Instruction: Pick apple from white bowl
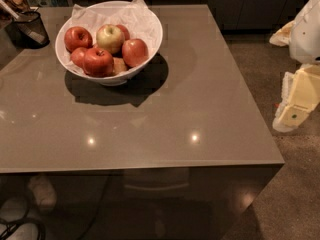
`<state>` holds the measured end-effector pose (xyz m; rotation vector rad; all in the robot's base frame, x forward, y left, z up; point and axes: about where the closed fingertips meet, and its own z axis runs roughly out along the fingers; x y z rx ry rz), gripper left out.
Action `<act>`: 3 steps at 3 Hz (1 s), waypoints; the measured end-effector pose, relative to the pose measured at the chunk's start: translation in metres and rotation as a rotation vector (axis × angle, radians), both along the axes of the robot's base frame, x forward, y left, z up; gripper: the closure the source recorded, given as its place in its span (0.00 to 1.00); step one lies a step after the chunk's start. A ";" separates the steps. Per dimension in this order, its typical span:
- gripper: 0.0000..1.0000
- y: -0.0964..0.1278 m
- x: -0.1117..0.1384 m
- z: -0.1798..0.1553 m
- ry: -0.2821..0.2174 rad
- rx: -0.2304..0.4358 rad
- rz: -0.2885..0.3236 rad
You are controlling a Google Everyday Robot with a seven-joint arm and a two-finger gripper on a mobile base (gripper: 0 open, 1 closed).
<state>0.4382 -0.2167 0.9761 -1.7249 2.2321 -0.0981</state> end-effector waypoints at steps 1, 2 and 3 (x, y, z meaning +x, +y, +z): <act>0.00 0.025 0.038 0.010 -0.003 -0.002 0.048; 0.00 0.026 0.039 0.011 -0.012 0.001 0.048; 0.00 0.050 0.071 0.017 -0.043 0.053 0.075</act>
Offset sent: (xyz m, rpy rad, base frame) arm 0.0611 0.0392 0.0064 -0.0225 0.0567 0.0909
